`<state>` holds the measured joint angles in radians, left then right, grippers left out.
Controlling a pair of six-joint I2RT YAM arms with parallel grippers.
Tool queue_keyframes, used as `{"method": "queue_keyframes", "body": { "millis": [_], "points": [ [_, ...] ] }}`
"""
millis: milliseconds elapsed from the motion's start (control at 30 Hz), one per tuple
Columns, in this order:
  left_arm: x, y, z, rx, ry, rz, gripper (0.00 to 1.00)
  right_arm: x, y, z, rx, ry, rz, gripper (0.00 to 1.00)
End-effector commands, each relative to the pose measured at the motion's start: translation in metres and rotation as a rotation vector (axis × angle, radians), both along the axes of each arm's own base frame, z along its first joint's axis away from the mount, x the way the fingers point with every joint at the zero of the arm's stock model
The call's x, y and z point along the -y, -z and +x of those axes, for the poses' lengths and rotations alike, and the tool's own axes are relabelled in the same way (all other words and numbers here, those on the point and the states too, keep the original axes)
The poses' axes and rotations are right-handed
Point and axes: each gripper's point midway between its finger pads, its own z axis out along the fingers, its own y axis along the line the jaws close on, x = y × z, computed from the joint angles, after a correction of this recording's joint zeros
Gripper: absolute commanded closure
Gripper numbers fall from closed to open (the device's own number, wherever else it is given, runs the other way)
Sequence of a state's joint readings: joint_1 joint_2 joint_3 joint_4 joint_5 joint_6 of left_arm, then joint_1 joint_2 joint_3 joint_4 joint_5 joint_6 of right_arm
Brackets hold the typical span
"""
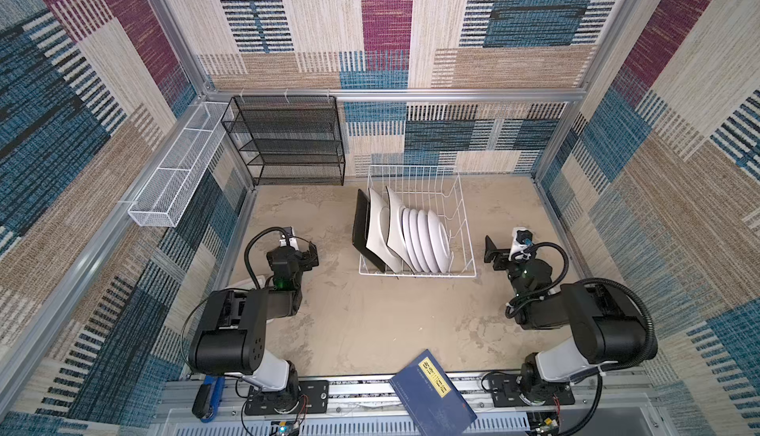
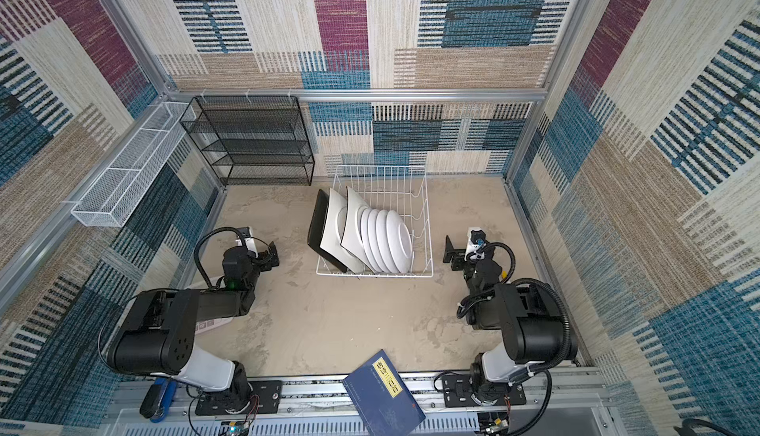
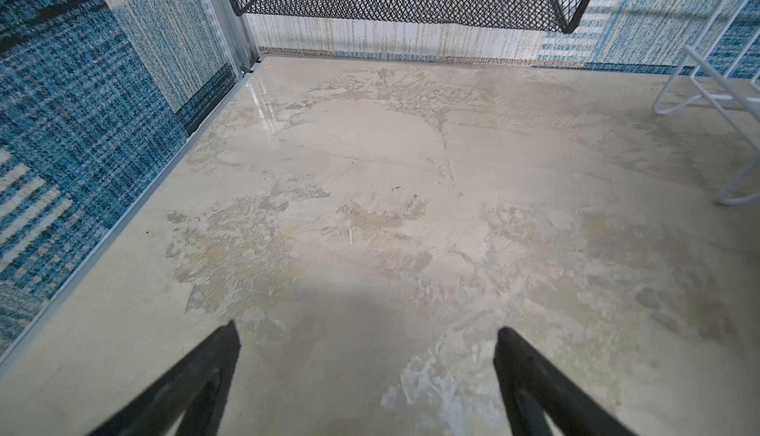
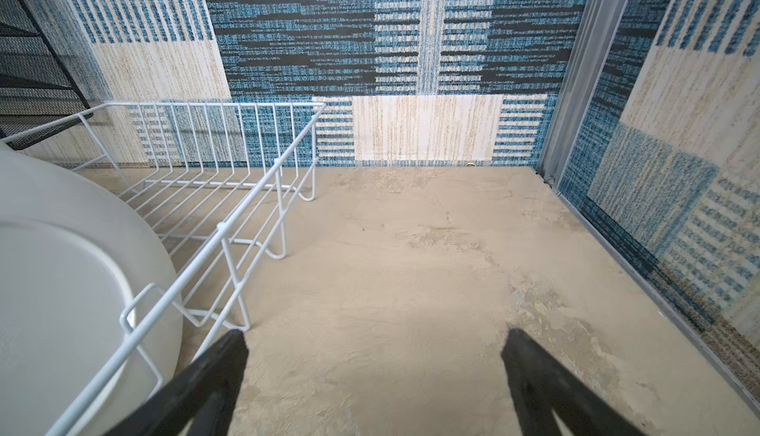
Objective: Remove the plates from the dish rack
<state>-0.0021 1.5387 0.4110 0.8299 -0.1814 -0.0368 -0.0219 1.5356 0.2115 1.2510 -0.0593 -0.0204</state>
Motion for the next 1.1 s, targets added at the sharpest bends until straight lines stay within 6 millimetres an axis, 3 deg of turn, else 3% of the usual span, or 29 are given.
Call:
{"method": "queue_keyframes", "body": {
  "millis": [0, 1067],
  "points": [
    [-0.0008, -0.0035, 0.0014, 0.009, 0.002, 0.012, 0.01, -0.0013, -0.0071, 0.0014, 0.026, -0.007, -0.004, 0.01],
    [0.0008, -0.0024, 0.0027, 0.002, 0.011, 0.008, 0.01, -0.0015, -0.0069, 0.0022, 0.024, -0.008, -0.003, 0.01]
  ]
}}
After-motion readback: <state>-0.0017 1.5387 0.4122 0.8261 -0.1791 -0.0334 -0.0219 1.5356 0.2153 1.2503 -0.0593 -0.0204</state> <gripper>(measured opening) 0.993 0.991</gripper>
